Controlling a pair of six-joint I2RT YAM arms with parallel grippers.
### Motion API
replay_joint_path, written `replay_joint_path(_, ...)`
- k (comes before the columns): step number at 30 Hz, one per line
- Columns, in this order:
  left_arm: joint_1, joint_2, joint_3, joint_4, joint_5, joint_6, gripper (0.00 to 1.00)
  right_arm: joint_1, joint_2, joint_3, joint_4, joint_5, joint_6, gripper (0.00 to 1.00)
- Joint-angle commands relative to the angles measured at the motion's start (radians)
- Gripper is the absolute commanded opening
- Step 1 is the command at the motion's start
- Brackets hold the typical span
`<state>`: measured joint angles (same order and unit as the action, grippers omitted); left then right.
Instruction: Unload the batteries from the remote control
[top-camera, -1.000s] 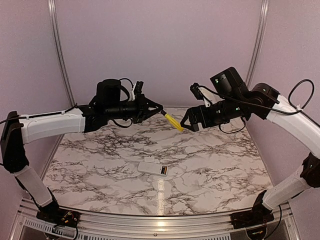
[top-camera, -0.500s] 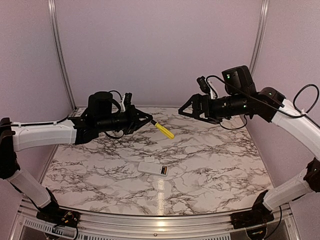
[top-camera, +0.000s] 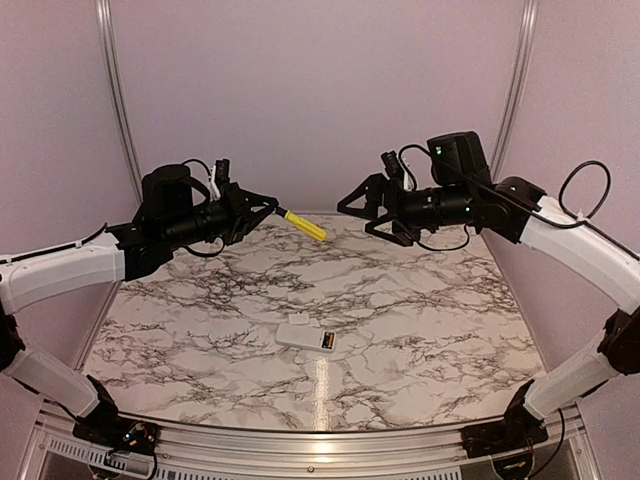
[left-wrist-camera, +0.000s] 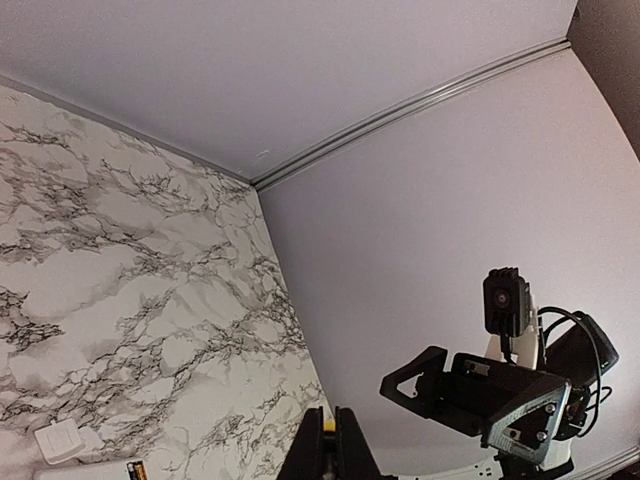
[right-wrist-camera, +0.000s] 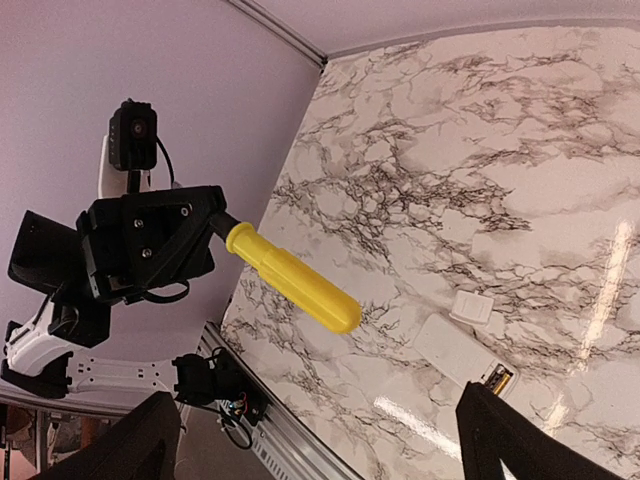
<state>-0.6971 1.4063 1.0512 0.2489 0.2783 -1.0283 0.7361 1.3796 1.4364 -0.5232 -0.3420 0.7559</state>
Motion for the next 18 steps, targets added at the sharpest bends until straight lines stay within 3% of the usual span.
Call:
replay_joint_path(1, 0.025, -0.061, -0.025, 0.017, -0.05, -0.003, 0.0, -0.004, 0.034, 0.035, 0.049, 0.031, 0.053, 0.95)
replay_joint_path(14, 0.076, 0.017, 0.031, 0.237, 0.086, -0.183, 0.0, -0.006, 0.064, -0.049, 0.477, 0.044, 0.284, 0.94)
replay_joint_path(18, 0.075, 0.047, -0.001, 0.438, 0.12, -0.308, 0.0, -0.006, 0.075, -0.085, 0.57, 0.011, 0.334, 0.93)
